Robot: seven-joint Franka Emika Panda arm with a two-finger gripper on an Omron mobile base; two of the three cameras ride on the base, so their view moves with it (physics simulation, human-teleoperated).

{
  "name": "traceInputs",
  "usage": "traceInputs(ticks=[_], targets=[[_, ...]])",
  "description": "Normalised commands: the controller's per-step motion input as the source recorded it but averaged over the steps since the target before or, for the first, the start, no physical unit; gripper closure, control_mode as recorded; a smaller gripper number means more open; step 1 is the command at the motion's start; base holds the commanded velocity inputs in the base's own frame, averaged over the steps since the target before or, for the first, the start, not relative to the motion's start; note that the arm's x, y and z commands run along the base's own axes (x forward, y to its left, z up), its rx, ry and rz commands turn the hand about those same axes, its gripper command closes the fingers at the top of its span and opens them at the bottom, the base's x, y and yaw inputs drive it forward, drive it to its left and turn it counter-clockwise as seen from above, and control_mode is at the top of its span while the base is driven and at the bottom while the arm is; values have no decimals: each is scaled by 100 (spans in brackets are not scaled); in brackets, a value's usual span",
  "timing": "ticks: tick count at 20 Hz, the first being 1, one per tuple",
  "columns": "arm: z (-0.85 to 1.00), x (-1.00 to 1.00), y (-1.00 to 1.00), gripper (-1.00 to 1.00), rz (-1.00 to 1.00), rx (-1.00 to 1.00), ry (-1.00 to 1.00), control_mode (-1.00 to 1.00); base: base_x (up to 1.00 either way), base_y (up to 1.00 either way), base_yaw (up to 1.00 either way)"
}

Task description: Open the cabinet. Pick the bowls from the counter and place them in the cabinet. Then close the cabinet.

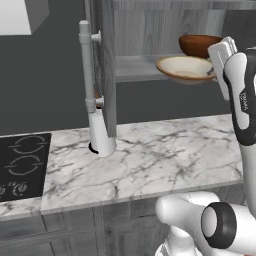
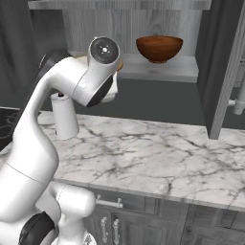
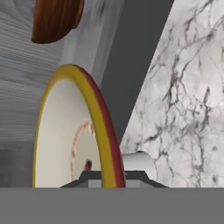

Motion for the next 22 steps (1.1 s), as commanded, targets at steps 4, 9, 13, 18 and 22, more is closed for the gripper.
traceInputs(ticks=[4,9,13,18,22], targets=[[16,6,11,100,0,0,-1,-100,0,0,0],[5,12,19,100,0,0,-4,-100,0,0,0],[0,15,19,100,0,0,-10,-100,0,0,0],[0,25,16,100,-1,0,-8,-100,0,0,0],[0,31,18,100,-4,0,-8,-100,0,0,0]])
